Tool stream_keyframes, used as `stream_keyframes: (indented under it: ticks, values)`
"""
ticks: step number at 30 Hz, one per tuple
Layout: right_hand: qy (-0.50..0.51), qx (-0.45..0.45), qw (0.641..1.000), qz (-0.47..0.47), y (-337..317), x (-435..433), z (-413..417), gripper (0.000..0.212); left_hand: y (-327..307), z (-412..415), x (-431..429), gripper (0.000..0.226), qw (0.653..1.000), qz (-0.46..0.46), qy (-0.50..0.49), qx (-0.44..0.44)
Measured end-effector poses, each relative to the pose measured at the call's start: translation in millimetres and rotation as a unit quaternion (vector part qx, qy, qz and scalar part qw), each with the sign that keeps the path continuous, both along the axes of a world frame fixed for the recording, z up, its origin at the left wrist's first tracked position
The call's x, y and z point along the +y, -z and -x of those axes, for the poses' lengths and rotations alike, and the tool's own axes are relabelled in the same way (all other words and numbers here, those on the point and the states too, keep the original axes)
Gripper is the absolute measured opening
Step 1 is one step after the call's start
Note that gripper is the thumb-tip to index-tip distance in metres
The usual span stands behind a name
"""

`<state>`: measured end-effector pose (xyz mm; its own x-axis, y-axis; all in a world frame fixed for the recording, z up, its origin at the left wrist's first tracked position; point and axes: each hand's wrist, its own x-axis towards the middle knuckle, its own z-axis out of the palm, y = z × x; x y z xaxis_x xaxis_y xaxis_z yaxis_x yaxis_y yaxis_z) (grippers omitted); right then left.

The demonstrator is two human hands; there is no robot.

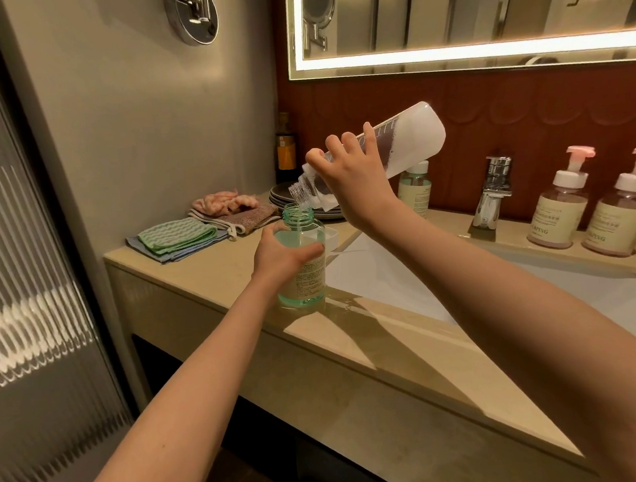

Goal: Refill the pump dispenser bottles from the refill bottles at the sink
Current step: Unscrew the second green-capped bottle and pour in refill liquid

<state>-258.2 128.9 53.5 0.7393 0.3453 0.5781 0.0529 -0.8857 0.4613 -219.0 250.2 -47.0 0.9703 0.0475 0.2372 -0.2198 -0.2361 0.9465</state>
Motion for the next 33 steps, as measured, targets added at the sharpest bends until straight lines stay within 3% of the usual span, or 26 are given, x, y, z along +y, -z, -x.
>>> stream_keyframes:
  ticks: [18,33]
  values:
    - [0.000,0.005,0.999,-0.050,5.9,-2.8,-2.4,0.063,1.9,-1.6,0.7,0.079,1.000,0.005,0.001,0.004]
    - [-0.005,-0.010,1.000,-0.013,2.0,-0.3,-1.6,0.056,-0.3,0.5,0.6,0.075,1.000,-0.003,0.003,0.001]
